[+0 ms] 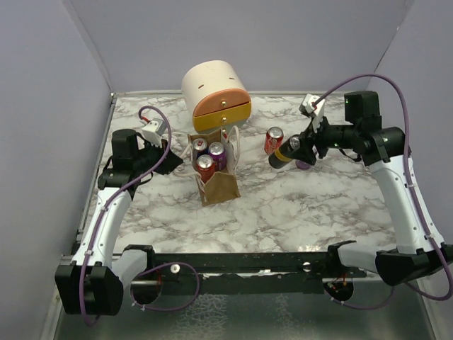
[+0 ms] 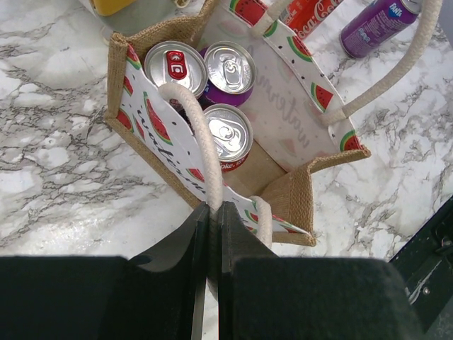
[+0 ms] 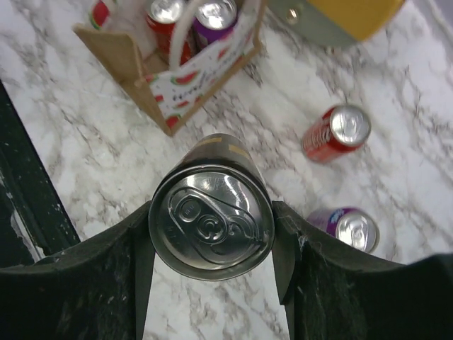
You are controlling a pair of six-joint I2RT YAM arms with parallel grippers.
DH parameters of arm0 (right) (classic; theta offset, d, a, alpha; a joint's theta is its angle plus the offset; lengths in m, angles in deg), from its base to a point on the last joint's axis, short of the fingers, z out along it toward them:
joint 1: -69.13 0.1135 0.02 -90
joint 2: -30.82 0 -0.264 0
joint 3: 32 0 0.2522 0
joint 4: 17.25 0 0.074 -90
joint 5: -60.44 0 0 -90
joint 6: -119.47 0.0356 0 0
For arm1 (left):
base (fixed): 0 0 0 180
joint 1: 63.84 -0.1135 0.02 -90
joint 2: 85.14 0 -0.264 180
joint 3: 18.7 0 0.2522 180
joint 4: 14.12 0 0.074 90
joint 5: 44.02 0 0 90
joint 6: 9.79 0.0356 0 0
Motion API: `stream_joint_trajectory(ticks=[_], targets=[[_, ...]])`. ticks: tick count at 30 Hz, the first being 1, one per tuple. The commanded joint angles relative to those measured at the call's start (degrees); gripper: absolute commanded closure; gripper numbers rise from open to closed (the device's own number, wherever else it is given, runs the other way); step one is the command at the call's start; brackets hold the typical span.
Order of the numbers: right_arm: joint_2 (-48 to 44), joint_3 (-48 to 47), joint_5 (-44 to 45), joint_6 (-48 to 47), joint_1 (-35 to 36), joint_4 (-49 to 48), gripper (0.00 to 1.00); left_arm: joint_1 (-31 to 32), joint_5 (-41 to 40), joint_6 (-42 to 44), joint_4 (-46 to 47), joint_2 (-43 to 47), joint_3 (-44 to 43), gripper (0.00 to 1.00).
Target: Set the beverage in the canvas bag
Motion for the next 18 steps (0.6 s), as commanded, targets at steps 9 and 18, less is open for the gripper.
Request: stream_joint_trajectory(ticks=[9, 18], targets=[[8.77, -18.99, -10.35, 2.51, 18.31, -5.64, 0.73, 0.27, 1.98, -0.79, 0.91, -1.89, -1.7, 1.0], [21.64, -29.64, 0.39, 1.52, 29.11, -8.06, 0.75, 0.33, 3.51, -1.11, 1.2, -1.6, -1.57, 1.0]])
